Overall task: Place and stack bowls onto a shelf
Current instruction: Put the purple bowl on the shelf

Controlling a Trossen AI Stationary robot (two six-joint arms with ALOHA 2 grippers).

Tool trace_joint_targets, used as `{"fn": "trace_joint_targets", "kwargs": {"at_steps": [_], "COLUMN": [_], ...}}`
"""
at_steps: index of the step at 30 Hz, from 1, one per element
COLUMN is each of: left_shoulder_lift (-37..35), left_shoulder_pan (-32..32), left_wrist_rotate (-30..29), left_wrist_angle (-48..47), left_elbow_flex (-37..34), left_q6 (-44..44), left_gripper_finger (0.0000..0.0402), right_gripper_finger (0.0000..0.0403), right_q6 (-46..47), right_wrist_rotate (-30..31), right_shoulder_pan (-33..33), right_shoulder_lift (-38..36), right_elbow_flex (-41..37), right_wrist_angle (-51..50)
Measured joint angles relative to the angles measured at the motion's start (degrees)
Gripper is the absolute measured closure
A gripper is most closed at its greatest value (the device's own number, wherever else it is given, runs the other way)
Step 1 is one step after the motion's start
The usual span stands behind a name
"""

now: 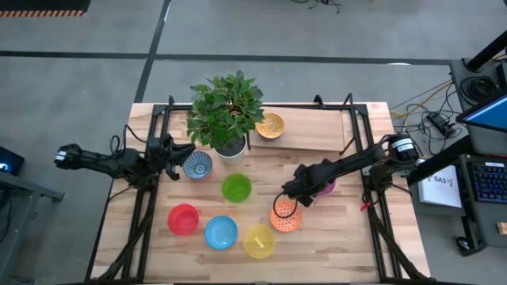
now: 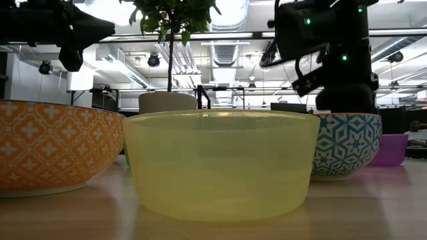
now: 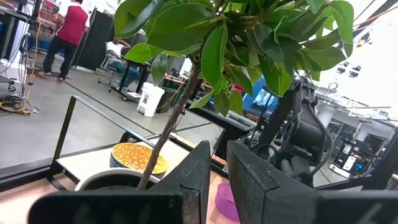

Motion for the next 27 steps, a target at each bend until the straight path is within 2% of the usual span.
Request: {"fn": "trace_joint_targets", "kwargs": {"at_steps": [5, 13, 27], "left_shoulder_lift": [0.00, 0.09, 0.48], "left_shoulder_pan": [-0.02, -0.02, -0.02], "left_wrist_rotate": [0.00, 0.00, 0.00], "left_wrist_angle": [0.00, -0.02, -0.24], "left_elbow_flex": [0.00, 0.02, 0.02], "left_q6": [0.00, 0.00, 0.00], "left_gripper_finger": [0.0364, 0.0364, 0.0364], "right_gripper_finger": [0.0260, 0.0219, 0.0210], "right_q6": [0.11, 1.42, 3.05], "right_wrist_rotate": [1.15, 0.12, -1.06], "right_shoulder_pan": [0.00, 1.42, 1.51], "right_shoulder_lift": [-3.71, -7.53, -0.06], "right_elbow_flex": [1.08, 1.27, 1.07], "right_wrist_angle": [0.10, 5.71, 6.77]}}
